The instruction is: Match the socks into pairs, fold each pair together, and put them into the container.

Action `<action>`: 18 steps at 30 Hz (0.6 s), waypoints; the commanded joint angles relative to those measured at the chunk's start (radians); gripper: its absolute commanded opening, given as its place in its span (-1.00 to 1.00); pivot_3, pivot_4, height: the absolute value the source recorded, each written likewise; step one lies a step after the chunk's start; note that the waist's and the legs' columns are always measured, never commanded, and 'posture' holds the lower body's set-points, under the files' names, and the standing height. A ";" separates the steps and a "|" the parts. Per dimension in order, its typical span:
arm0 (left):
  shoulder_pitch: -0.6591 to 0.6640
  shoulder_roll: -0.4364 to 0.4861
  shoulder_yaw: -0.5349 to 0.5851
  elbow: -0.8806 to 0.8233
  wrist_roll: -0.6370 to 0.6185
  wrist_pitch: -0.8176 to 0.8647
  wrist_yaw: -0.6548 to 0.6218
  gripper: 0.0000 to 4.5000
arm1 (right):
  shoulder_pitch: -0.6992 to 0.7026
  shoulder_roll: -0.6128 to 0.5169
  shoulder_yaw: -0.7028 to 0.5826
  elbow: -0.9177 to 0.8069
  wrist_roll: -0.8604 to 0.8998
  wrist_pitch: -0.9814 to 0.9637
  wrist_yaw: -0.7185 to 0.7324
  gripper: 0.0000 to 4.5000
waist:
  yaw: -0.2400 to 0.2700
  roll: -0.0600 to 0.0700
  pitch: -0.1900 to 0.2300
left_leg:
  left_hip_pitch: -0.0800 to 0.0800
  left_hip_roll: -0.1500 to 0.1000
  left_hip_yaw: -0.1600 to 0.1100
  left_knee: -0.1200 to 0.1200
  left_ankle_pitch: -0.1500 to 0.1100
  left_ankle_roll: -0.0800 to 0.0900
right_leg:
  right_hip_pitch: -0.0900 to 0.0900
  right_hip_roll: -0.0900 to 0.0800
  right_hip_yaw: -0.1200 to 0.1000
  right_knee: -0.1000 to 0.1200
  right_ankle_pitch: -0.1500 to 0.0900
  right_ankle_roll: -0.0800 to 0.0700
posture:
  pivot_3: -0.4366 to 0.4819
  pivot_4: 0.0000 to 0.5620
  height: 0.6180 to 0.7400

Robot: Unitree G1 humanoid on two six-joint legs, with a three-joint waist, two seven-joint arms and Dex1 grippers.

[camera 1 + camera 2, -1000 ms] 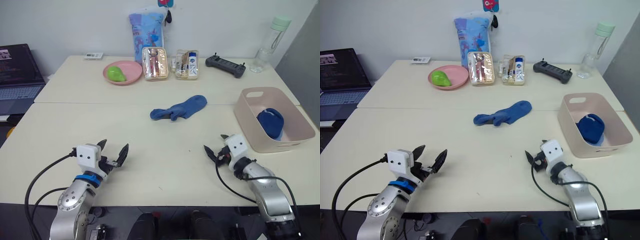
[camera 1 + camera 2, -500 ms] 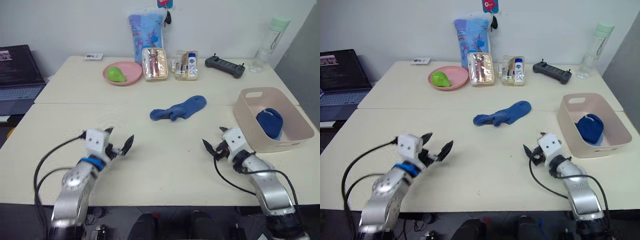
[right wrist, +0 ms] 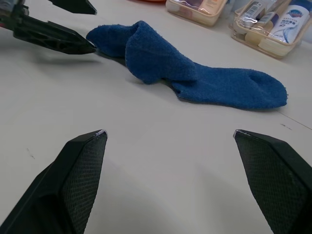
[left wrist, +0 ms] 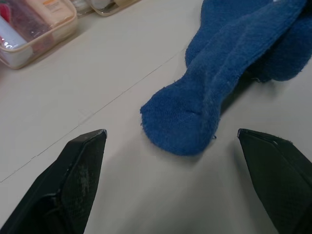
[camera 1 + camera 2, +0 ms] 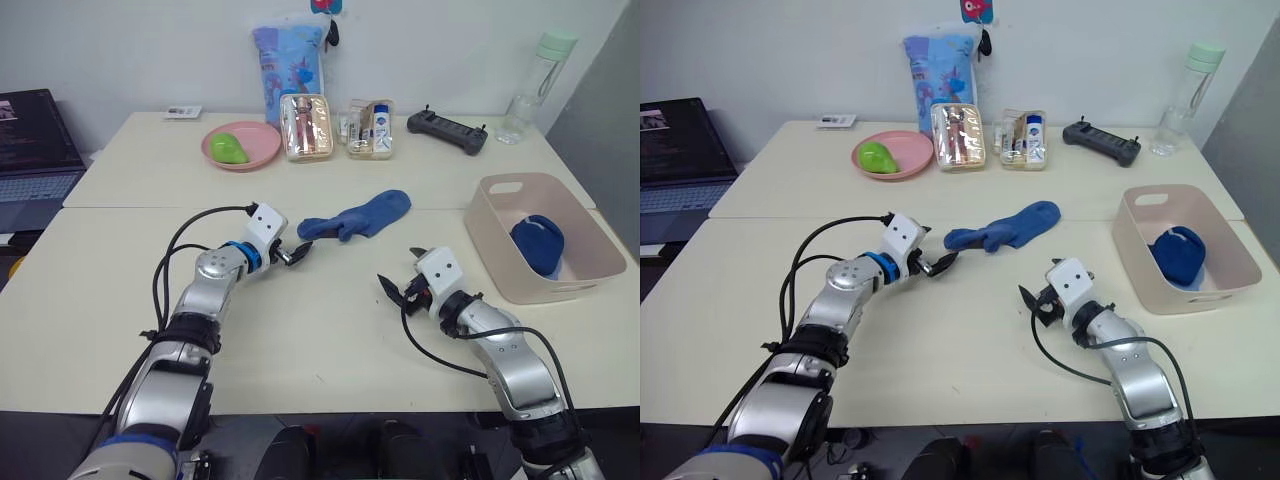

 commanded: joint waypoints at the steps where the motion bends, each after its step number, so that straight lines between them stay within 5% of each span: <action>1: -0.078 -0.017 -0.012 0.112 0.041 -0.089 0.015 0.91 | -0.019 0.000 -0.014 -0.048 -0.005 0.005 -0.017 0.99 | 0.000 0.000 0.000 | 0.000 0.000 0.000 0.000 0.000 0.000 | 0.000 0.000 0.000 0.000 0.000 0.000 | -0.05 -0.47 1.00; 14: -0.201 -0.084 0.009 0.285 0.036 -0.195 -0.099 -0.89 | -0.058 -0.025 -0.046 -0.029 0.005 0.024 -0.027 1.00 | -0.002 0.000 0.000 | 0.000 0.000 0.001 0.000 0.000 0.000 | 0.000 0.000 0.000 0.000 0.000 0.000 | -0.05 -0.47 1.00; 18: -0.218 -0.091 0.003 0.256 0.043 -0.178 -0.121 -0.99 | -0.076 -0.042 -0.062 0.008 0.006 0.005 -0.014 1.00 | -0.004 0.000 0.000 | 0.000 0.000 0.000 0.000 0.000 0.000 | 0.000 0.001 -0.001 0.000 0.000 0.000 | -0.05 -0.47 1.00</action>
